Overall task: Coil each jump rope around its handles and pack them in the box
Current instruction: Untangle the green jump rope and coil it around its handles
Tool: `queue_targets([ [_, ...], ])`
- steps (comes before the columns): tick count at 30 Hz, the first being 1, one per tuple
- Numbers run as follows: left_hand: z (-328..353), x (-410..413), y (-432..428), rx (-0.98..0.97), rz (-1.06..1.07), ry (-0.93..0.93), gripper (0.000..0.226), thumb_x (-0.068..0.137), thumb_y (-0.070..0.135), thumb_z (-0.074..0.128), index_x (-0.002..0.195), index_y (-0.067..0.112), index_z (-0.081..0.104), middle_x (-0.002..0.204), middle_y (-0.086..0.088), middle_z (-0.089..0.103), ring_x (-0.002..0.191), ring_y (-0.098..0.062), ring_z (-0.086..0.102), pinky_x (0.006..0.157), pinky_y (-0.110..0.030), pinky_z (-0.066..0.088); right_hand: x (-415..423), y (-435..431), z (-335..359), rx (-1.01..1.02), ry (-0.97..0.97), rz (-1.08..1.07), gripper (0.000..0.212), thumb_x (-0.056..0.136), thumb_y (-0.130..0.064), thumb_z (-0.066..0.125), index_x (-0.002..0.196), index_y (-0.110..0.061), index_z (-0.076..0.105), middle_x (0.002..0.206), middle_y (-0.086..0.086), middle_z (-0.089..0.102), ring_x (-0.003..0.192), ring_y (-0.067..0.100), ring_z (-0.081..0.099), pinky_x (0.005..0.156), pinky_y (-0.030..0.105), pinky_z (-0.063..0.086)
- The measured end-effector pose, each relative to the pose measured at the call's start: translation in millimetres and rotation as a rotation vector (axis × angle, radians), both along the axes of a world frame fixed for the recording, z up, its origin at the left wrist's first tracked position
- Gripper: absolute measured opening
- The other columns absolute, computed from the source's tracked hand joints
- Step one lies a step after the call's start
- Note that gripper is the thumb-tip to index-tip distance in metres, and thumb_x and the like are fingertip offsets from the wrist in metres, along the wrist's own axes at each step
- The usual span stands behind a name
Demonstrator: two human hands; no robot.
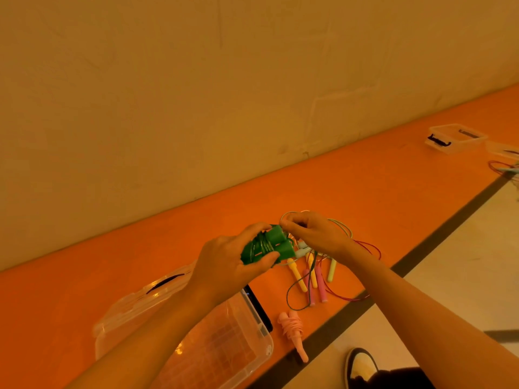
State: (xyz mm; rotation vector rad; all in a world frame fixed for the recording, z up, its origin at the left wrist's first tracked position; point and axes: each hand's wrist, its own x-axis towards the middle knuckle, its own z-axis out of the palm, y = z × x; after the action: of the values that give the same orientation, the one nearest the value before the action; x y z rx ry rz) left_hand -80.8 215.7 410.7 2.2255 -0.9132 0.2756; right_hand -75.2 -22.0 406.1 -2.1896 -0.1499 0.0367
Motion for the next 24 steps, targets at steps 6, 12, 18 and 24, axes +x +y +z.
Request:
queue_targets([
  [6,0.9,6.8,6.3,-0.205,0.013,0.170,0.037,0.082,0.067,0.054,0.119,0.062,0.047,0.079,0.002,0.073,0.051,-0.017,0.063,0.049,-0.046,0.054,-3.8,-20.4,12.1,0.128,0.028,-0.073,0.018,0.099,-0.027,0.056,0.096,-0.023,0.074,0.091,0.008,0.065,0.075,0.009,0.052,0.068,0.028,0.041],
  [12,3.5,-8.2,1.2,-0.071,-0.118,0.061,0.050,0.085,0.082,0.040,0.123,0.050,0.045,0.074,0.014,0.069,0.050,-0.004,0.059,0.039,-0.010,0.041,1.9,-27.1,13.3,0.093,-0.084,-0.244,0.012,0.092,-0.030,0.067,0.093,-0.021,0.075,0.086,0.006,0.072,0.065,0.008,0.056,0.063,0.029,0.044],
  [18,0.9,-19.6,-7.4,-0.018,-0.223,-0.076,0.055,0.085,0.072,0.054,0.127,0.038,0.048,0.066,0.021,0.058,0.046,0.003,0.044,0.043,-0.006,0.032,5.0,-16.3,10.1,0.039,-0.110,-0.293,0.015,0.090,-0.028,0.071,0.095,-0.015,0.076,0.088,0.000,0.073,0.082,0.014,0.067,0.074,0.035,0.054],
  [24,-1.4,-22.4,-9.3,0.019,-0.282,-0.101,0.068,0.081,0.074,0.060,0.133,0.030,0.055,0.080,0.015,0.068,0.056,-0.001,0.055,0.047,-0.014,0.042,5.9,-16.6,7.1,0.047,-0.094,-0.305,0.016,0.087,-0.030,0.074,0.093,-0.015,0.076,0.085,-0.003,0.073,0.076,0.005,0.064,0.071,0.029,0.052],
])
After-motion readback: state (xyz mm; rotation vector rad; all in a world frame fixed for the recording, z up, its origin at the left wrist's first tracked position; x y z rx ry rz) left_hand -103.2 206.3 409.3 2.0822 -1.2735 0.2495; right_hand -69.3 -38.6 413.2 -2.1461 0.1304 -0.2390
